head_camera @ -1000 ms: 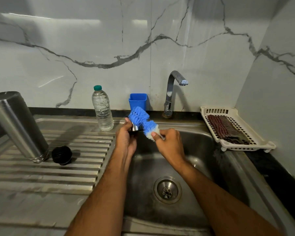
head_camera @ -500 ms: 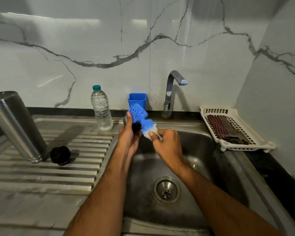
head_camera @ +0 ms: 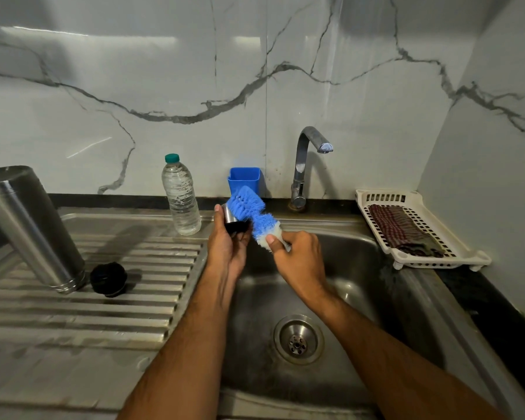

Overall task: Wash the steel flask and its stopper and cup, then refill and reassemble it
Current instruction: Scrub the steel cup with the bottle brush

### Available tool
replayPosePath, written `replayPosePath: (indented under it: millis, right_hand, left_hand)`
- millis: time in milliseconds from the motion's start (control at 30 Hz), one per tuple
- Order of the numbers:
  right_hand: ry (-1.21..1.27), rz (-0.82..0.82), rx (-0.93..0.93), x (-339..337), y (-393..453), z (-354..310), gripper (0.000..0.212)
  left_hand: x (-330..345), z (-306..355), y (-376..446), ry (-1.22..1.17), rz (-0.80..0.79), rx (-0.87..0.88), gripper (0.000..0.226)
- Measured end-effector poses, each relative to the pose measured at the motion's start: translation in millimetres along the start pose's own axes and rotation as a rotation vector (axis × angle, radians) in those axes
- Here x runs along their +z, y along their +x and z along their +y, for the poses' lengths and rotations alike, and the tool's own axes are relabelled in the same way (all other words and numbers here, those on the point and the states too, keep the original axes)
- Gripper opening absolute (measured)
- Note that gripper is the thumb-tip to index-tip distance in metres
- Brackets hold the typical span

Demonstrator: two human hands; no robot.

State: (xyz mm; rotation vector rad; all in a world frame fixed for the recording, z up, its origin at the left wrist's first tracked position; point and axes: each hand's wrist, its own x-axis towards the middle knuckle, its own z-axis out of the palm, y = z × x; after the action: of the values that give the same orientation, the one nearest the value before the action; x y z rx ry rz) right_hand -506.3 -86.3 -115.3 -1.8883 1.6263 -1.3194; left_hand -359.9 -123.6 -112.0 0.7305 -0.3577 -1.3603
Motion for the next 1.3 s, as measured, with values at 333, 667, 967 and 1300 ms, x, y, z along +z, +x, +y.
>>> replayPosePath:
  millis: [333,667,967,1300]
  right_hand:
    - [-0.124,0.012,0.002,3.0,0.4,2.1,0.039]
    - [-0.143,0.018,0.087,2.9,3.4,7.5,0.035]
    - [-0.106,0.019,0.073,1.6,1.7,5.7,0.033]
    - [-0.106,0.001,0.088,-0.2,-1.7,4.5,0.03]
  left_hand:
    - [5.0,-1.0,-3.2,0.114,0.05,-0.009,0.06]
    - [4.8,-2.3,-5.0,0.147,0.074,-0.041,0.052]
    - [3.2,2.0,-8.0,-0.064,0.022,-0.077,0.054]
    - [6.7,4.9,-7.2,-0.138,0.045,-0.07,0.059]
